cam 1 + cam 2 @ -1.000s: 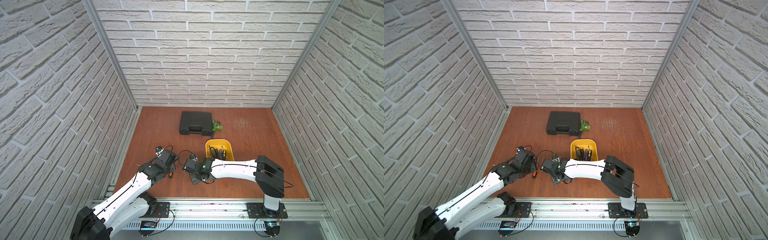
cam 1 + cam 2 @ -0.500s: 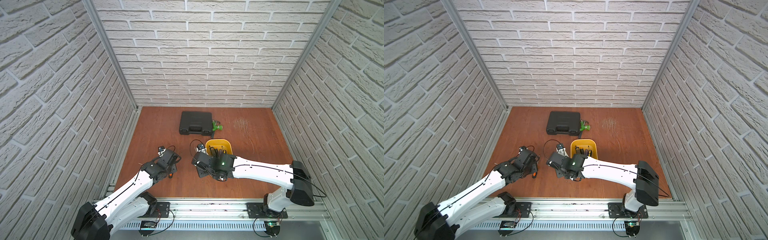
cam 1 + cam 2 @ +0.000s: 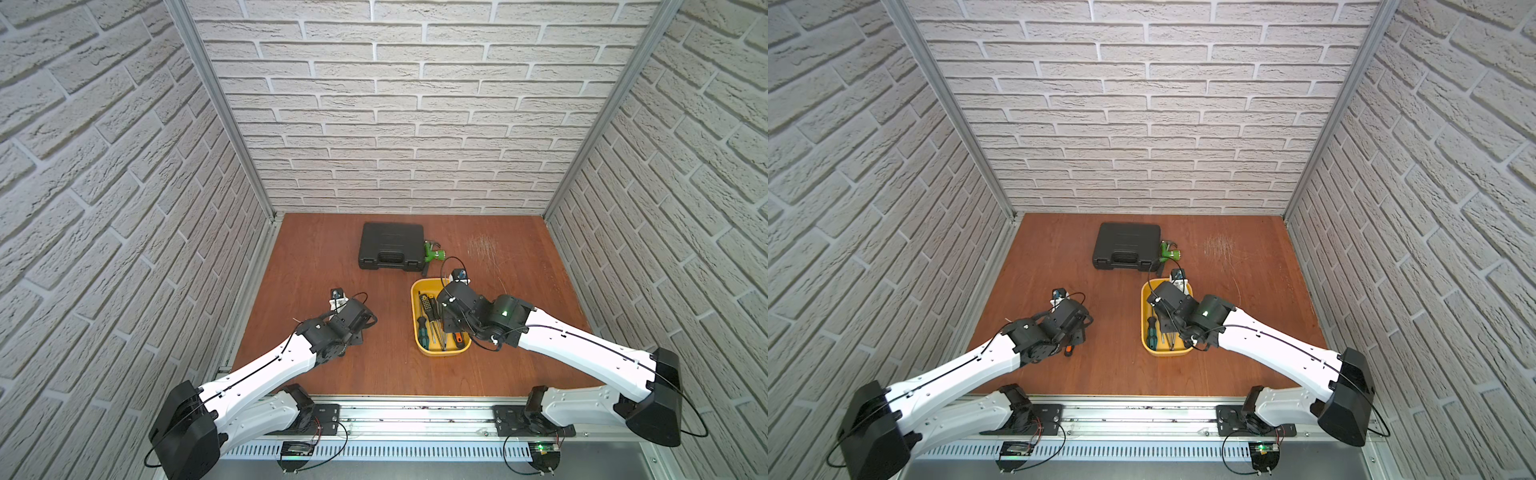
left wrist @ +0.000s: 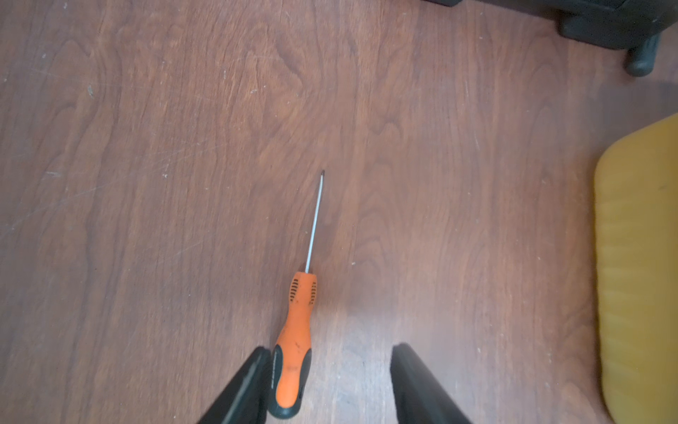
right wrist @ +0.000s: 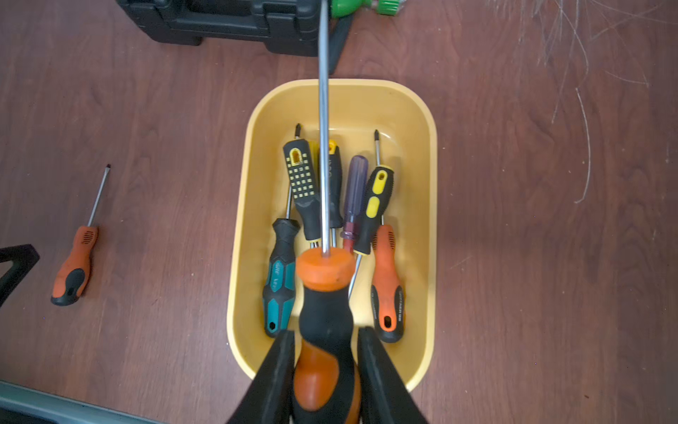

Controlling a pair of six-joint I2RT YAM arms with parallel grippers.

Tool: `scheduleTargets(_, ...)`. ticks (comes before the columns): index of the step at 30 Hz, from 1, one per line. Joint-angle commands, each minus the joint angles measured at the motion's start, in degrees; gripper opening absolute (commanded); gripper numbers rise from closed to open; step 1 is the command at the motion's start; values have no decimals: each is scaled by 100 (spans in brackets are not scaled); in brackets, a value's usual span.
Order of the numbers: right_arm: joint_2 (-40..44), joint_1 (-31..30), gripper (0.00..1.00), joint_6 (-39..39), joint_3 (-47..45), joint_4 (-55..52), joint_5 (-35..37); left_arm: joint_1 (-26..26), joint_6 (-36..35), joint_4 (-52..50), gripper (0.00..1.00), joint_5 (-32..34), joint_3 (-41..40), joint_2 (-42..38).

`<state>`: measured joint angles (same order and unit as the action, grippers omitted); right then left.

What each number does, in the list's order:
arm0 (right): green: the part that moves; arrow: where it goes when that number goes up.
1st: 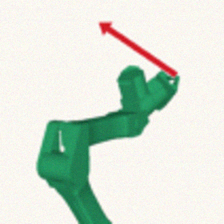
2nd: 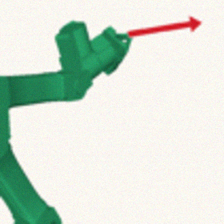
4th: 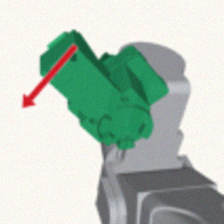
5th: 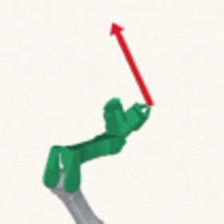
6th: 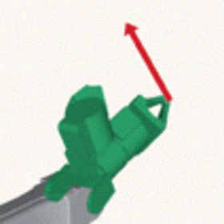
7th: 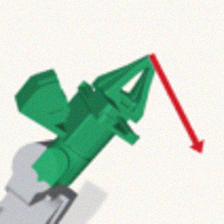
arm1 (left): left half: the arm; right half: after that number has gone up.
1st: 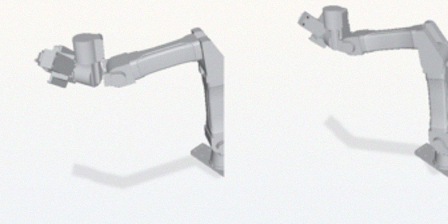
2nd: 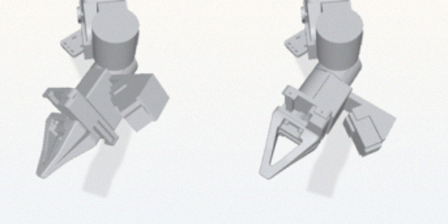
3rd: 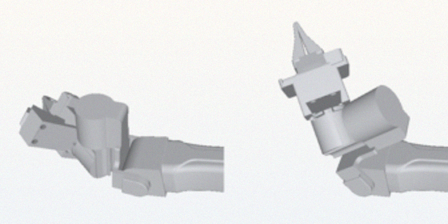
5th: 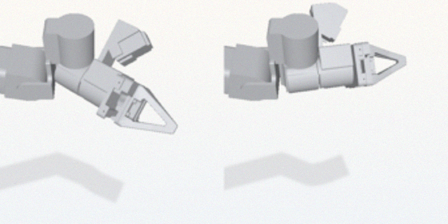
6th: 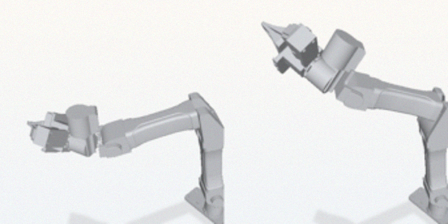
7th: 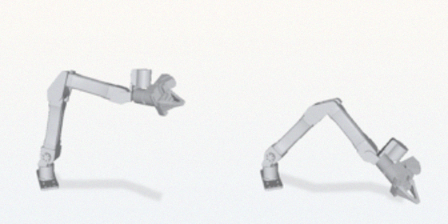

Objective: Put the screwdriver on the desktop into the storage box
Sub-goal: Place the screwdriver in the storage box.

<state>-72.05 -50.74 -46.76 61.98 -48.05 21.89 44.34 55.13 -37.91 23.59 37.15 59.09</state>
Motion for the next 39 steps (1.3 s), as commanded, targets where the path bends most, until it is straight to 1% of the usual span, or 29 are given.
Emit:
scheduleTargets(1, 130, 89, 2, -59, -88, -19, -152, 35, -3, 15, 57, 258, 86, -4)
scheduleTargets(11, -257, 152, 2, -86, 51, -157, -578, 19, -102, 221, 62, 530, -114, -428)
scheduleTargets(17, -178, 152, 2, -60, -22, -128, -503, -61, -165, 121, 64, 645, -40, -598)
scheduleTargets(24, -207, 161, 2, -45, -85, -141, -396, -256, -152, 83, 64, 507, -76, -663)
scheduleTargets(29, -275, 161, 2, -61, -88, -153, -450, -435, -169, 120, 65, 323, -137, -754)
scheduleTargets(33, -342, 172, 2, 13, -34, -219, -368, -560, -223, 102, 65, 319, -162, -872)
scheduleTargets(39, -495, 174, 2, 9, -1, -251, -452, -628, -266, 67, 66, 246, -234, -995)
